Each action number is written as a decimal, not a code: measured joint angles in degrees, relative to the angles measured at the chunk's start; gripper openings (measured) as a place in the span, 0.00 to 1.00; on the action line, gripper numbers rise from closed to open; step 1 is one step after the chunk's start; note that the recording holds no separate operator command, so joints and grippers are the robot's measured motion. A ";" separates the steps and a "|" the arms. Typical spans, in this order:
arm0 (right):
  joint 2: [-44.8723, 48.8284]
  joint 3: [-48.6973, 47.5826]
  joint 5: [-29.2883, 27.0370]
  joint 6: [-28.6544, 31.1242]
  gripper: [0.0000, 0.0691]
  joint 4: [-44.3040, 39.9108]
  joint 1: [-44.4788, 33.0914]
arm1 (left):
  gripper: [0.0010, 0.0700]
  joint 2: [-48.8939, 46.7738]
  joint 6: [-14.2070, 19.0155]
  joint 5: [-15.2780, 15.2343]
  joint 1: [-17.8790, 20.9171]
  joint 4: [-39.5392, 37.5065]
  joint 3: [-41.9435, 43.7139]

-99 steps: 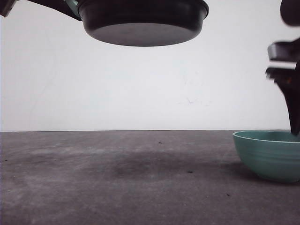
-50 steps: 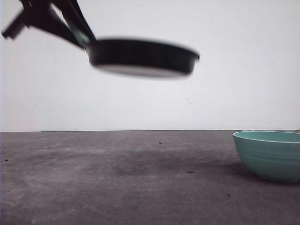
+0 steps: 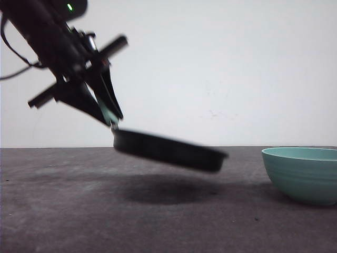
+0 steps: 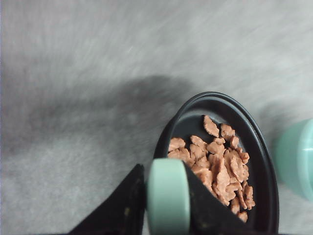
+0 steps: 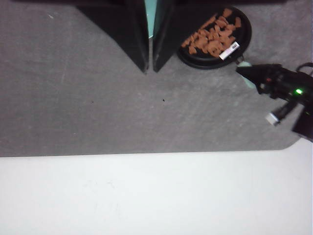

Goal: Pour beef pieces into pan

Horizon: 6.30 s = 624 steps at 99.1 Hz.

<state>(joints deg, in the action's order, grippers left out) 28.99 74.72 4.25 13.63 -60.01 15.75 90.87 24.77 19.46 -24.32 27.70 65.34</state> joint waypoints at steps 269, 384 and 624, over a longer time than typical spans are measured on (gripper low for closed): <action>-10.62 -30.08 -7.30 -13.60 0.02 25.03 0.02 | 0.02 -75.17 -5.88 -41.94 -2.34 23.04 -18.03; -28.70 -69.33 -3.80 -13.18 0.02 34.34 -12.90 | 0.02 -75.41 -5.88 -42.01 -2.34 22.88 -18.03; -28.70 -69.33 -3.82 -13.18 0.02 34.58 -12.28 | 0.02 -90.66 -17.77 -19.45 22.95 -10.29 -61.09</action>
<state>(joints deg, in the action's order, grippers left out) 0.30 5.39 0.43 0.45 -25.43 3.46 0.21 7.01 0.01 -1.37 17.41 4.25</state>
